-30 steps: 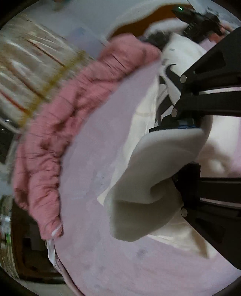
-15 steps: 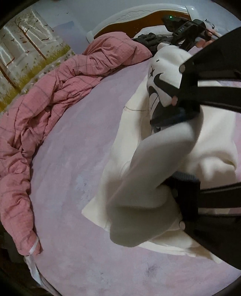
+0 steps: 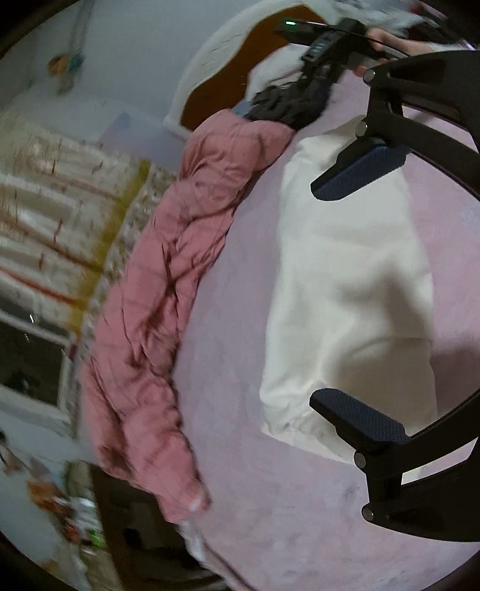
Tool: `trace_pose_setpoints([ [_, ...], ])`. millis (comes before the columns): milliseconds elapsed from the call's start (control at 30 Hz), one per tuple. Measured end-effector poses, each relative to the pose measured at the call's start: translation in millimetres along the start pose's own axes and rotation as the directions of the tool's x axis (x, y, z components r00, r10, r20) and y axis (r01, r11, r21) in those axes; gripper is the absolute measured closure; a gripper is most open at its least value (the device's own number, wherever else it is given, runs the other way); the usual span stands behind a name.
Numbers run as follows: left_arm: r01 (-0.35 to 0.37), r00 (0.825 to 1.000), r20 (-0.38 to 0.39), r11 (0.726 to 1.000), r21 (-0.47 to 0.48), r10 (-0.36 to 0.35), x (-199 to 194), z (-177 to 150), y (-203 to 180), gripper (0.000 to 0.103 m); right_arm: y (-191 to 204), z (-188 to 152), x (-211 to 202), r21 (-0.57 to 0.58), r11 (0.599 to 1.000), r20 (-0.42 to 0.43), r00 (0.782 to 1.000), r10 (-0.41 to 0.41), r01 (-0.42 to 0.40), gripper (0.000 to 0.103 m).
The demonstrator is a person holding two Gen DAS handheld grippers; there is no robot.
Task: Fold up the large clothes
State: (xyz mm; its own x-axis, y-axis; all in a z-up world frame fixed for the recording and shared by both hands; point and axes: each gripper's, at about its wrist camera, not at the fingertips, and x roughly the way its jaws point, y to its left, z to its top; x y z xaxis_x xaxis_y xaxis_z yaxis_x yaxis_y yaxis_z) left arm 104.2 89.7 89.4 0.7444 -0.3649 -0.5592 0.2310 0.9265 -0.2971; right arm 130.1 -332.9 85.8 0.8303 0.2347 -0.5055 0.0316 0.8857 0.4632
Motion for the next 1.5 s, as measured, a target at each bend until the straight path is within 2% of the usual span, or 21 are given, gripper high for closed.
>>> trace_pose_setpoints([
  [100, -0.024, 0.999, -0.033, 0.992, 0.124, 0.029, 10, -24, -27, 0.002, 11, -22, -8, -0.129, 0.991, 0.027, 0.999, -0.038, 0.041, 0.01],
  [167, -0.022, 0.998, -0.057, 0.979, 0.203, 0.034, 26, -38, -44, 0.002, 25, -43, 1, -0.267, 0.962, -0.002, 0.998, -0.064, 0.061, 0.01],
  [233, 0.016, 0.994, -0.107, 0.969, 0.245, 0.011, 54, -39, -57, 0.013, 43, -64, 20, -0.388, 0.917, -0.034, 0.993, -0.116, 0.094, 0.011],
  [267, 0.005, 0.992, -0.124, 0.968, 0.249, 0.027, 68, -36, -61, 0.023, 51, -70, 33, -0.411, 0.905, -0.04, 0.989, -0.141, 0.112, 0.012],
  [300, -0.017, 0.988, -0.146, 0.971, 0.24, 0.053, 85, -30, -61, 0.027, 55, -70, 43, -0.408, 0.907, -0.053, 0.988, -0.142, 0.108, 0.013],
  [367, -0.049, 0.971, -0.218, 0.977, 0.208, 0.095, 123, -18, -53, 0.032, 60, -61, 71, -0.353, 0.934, -0.132, 0.986, -0.102, 0.05, 0.013],
  [400, -0.063, 0.961, -0.252, 0.98, 0.191, 0.111, 142, -13, -47, 0.034, 58, -54, 89, -0.318, 0.948, -0.187, 0.978, -0.093, 0.029, 0.013],
  [467, -0.108, 0.943, -0.295, 0.981, 0.162, 0.153, 173, -7, -34, 0.034, 48, -42, 139, -0.249, 0.965, -0.331, 0.929, -0.169, 0.087, 0.013],
  [533, -0.151, 0.937, -0.293, 0.976, 0.155, 0.191, 196, -7, -21, 0.032, 32, -39, 178, -0.208, 0.965, -0.386, 0.894, -0.23, 0.158, 0.013],
  [600, -0.154, 0.944, -0.276, 0.98, 0.125, 0.183, 211, -12, -7, 0.023, 23, -37, 202, -0.239, 0.952, -0.367, 0.89, -0.27, 0.19, 0.011],
  [733, -0.145, 0.957, -0.242, 0.985, 0.092, 0.163, 220, -19, 4, 0.019, 14, -32, 224, -0.251, 0.944, -0.325, 0.9, -0.29, 0.213, 0.004],
  [867, -0.148, 0.963, -0.211, 0.984, 0.101, 0.166, 207, -21, -1, 0.019, 17, -29, 220, -0.274, 0.945, -0.318, 0.911, -0.262, 0.177, 0.006],
  [933, -0.152, 0.97, -0.173, 0.982, 0.111, 0.17, 190, -26, -4, 0.019, 16, -28, 201, -0.269, 0.95, -0.307, 0.921, -0.24, 0.158, 0.008],
  [1000, -0.148, 0.976, -0.137, 0.978, 0.149, 0.169, 175, -35, -8, 0.021, 17, -33, 172, -0.267, 0.955, -0.265, 0.943, -0.202, 0.13, 0.008],
  [1100, -0.159, 0.98, -0.089, 0.966, 0.204, 0.18, 152, -49, -14, 0.021, 20, -47, 133, -0.327, 0.942, -0.225, 0.961, -0.16, 0.08, 0.008],
  [1167, -0.147, 0.982, -0.087, 0.968, 0.203, 0.168, 136, -52, -13, 0.021, 21, -55, 118, -0.361, 0.928, -0.221, 0.958, -0.181, 0.092, 0.008],
  [1267, -0.152, 0.98, -0.095, 0.968, 0.201, 0.173, 119, -62, -8, 0.021, 12, -72, 107, -0.39, 0.918, -0.268, 0.945, -0.188, 0.073, 0.008],
  [1333, -0.215, 0.957, -0.148, 0.954, 0.208, 0.248, 121, -73, -1, 0.02, -3, -84, 103, -0.358, 0.932, -0.296, 0.939, -0.176, 0.062, 0.007],
  [1367, -0.225, 0.95, -0.172, 0.952, 0.205, 0.262, 123, -77, 3, 0.018, -10, -89, 103, -0.333, 0.941, -0.316, 0.934, -0.168, 0.057, 0.005],
  [1433, -0.239, 0.945, -0.175, 0.947, 0.214, 0.278, 119, -84, 9, 0.018, -32, -102, 101, -0.278, 0.96, -0.385, 0.91, -0.151, 0.042, 0.005],
  [1500, -0.248, 0.942, -0.173, 0.945, 0.211, 0.286, 115, -85, 12, 0.018, -43, -108, 90, -0.297, 0.954, -0.382, 0.912, -0.149, 0.032, 0.006],
])
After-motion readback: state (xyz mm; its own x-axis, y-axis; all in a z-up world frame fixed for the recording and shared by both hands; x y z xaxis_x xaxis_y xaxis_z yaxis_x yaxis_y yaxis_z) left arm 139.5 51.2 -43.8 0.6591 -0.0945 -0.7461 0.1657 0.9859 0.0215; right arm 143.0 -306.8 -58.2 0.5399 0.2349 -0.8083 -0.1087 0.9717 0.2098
